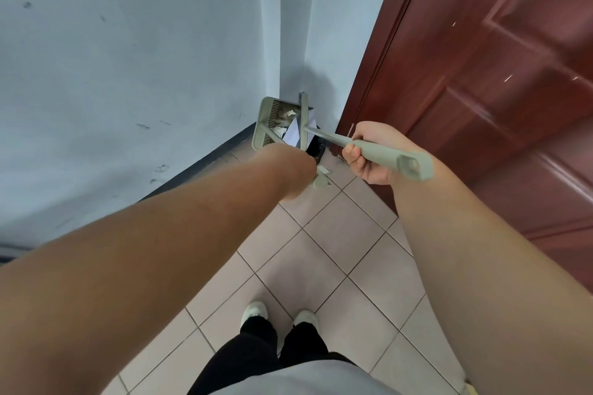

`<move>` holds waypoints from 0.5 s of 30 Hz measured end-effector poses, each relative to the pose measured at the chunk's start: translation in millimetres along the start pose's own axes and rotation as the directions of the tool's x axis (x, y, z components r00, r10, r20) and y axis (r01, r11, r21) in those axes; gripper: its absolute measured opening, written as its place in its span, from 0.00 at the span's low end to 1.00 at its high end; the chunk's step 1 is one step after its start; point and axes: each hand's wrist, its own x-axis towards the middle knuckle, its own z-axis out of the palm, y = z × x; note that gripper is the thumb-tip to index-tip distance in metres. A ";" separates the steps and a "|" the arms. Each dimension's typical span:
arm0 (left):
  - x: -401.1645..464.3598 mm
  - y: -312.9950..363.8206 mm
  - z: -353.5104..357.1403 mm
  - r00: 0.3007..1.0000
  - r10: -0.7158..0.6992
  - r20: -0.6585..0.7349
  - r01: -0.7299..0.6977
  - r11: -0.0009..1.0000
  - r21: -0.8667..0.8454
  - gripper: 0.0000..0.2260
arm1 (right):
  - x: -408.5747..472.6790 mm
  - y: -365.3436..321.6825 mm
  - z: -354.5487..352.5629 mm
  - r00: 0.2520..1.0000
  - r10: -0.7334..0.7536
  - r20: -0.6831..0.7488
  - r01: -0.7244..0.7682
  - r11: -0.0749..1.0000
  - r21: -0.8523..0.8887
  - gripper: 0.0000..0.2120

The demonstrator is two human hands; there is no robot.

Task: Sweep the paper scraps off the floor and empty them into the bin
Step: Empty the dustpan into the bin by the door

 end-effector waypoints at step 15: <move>-5.8 -0.5 -18.4 0.993 0.022 0.119 -0.031 0.996 0.079 0.10 | -27.4 -22.1 16.6 0.998 -0.027 -0.048 0.026 0.999 -0.025 0.09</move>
